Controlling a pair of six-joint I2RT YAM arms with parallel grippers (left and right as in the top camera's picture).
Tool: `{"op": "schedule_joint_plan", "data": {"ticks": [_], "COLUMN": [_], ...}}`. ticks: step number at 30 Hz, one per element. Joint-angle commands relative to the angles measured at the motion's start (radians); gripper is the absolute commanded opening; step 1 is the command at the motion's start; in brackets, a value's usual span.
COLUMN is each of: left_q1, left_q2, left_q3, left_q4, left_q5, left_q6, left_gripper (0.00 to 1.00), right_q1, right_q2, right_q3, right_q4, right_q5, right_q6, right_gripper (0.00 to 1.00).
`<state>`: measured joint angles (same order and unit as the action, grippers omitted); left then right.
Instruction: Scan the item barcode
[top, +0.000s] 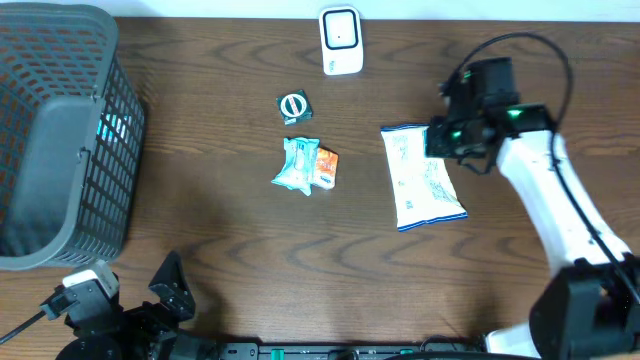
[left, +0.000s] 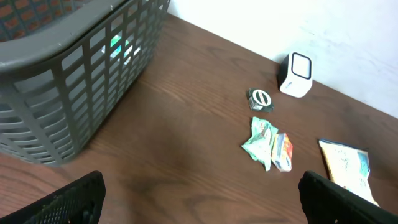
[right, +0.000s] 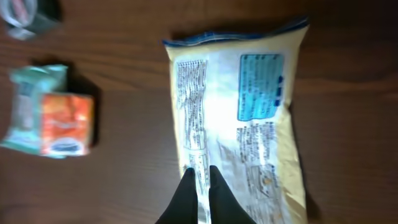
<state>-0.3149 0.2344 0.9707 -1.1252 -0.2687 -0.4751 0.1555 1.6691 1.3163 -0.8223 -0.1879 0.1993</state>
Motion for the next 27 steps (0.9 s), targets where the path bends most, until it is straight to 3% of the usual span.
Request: {"op": "schedule_joint_plan", "data": {"ticks": [1,10,17,22,24,26,27], "left_q1": [0.004,0.004,0.004,0.004,0.004,0.004,0.004], "left_q2": [-0.002,-0.002,-0.002,-0.002,-0.002,-0.002,-0.002], "left_q3": [-0.005,-0.005,-0.005,-0.005,-0.005,-0.005,-0.005], "left_q4": [0.001,0.001,0.001,0.001,0.001,0.001,0.001], "left_q5": [-0.017,-0.017,-0.017,-0.017,-0.017,-0.017,-0.017], "left_q6": [-0.010,-0.010,-0.010,-0.010,-0.010,-0.010,-0.010], "left_gripper": [0.98,0.98,0.98,0.98,0.98,0.98,0.98], "right_q1": [0.036,0.054,0.084,0.087,0.087,0.085,0.081], "right_q2": [0.094,0.304,0.271,0.236,0.233,0.233,0.233], "right_q3": [-0.068,-0.101,-0.017,0.125,0.176,0.194,0.193], "right_q4": [0.043,0.071,0.064,-0.019,-0.062,-0.083,-0.084], "right_q5": [0.077,0.071,-0.102,-0.013,0.078,0.167,0.191], "right_q6": [0.033,0.123,0.122,0.093,0.060,0.037,0.029], "right_gripper": [0.03,0.02,0.06,0.06,0.16,0.44,0.52]}}
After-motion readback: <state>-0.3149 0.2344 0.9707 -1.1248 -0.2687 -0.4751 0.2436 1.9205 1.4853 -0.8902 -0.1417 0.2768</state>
